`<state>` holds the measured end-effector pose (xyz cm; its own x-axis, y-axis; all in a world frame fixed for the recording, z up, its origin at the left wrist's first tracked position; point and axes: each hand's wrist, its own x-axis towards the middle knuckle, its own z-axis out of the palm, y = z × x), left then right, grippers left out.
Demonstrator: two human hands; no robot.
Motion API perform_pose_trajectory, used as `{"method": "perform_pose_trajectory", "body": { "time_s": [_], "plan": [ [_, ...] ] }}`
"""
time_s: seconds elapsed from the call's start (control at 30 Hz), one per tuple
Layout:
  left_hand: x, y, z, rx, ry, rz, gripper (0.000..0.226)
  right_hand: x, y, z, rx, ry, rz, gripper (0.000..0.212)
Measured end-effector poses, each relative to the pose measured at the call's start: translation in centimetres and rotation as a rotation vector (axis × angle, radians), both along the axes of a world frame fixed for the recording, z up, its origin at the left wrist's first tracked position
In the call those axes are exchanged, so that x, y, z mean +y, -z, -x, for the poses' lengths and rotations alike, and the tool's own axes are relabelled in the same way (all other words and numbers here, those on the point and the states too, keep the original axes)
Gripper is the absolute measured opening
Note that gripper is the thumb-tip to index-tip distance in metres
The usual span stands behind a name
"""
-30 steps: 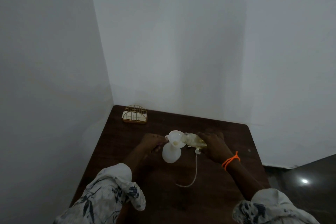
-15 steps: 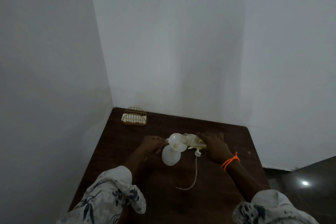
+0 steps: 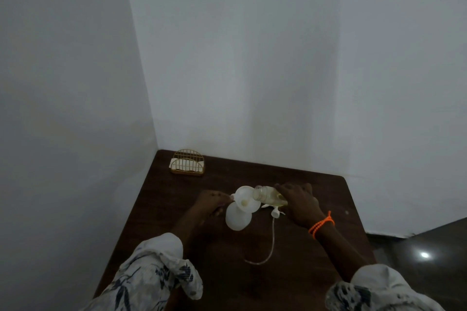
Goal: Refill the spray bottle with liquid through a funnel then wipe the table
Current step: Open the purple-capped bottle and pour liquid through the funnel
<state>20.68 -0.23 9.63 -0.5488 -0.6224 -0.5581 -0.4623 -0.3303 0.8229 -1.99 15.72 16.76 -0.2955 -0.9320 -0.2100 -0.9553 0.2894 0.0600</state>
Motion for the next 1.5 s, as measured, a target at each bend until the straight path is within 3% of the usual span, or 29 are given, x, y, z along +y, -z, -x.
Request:
{"method": "perform_pose_trajectory", "body": {
  "time_s": [1.5],
  "plan": [
    [0.4, 0.4, -0.3, 0.004, -0.009, -0.011, 0.019, -0.4, -0.9, 0.6, 0.115, -0.015, 0.035, 0.067]
  ]
}}
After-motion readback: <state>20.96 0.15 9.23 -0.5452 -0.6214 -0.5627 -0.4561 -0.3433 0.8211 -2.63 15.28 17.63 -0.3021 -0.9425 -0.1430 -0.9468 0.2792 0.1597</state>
